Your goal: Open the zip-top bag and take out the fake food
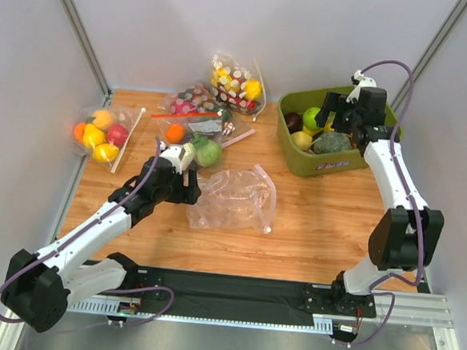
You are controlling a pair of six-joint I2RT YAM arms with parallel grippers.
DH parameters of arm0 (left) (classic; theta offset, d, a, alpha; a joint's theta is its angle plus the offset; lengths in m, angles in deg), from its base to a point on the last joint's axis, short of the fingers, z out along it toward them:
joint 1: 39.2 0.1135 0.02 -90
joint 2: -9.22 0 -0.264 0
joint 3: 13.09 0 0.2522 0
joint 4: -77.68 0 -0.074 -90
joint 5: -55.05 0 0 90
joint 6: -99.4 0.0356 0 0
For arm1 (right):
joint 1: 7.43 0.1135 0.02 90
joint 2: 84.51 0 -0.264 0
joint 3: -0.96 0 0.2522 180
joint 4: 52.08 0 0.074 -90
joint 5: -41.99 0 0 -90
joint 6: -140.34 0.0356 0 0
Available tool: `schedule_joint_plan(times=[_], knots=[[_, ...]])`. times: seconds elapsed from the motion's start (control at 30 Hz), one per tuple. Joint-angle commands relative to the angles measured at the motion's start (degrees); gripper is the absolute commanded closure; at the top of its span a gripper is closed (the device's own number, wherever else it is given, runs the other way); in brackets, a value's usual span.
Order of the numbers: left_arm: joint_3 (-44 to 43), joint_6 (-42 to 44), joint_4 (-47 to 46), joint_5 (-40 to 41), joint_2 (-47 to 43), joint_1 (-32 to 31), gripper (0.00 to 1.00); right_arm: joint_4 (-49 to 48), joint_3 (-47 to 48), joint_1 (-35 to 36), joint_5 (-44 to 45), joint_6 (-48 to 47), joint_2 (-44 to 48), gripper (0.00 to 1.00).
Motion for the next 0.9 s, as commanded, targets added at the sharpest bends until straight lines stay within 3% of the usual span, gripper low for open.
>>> schedule_joint_plan(times=[0.0, 0.33, 0.67, 0.87], knots=[[-4.55, 1.40, 4.24, 0.14, -2.93, 0.20, 0.12, -0.90, -4.32, -0.16, -0.82, 1.10, 8.00, 0.00], [-13.77, 4.91, 9.78, 1.64, -9.87, 0.28, 0.06, 0.07, -16.47, 1.77, -3.81, 4.36, 25.67, 0.00], [-37.49, 13.26, 18.84, 1.20, -0.48, 3.00, 0.05, 3.50, -20.60, 3.63, -2.93, 4.54, 32.79, 0.00], [-41.47, 18.01, 19.72, 0.76, 2.52, 4.50, 0.05, 4.29, -20.17, 3.63, -2.58, 4.27, 34.03, 0.00]])
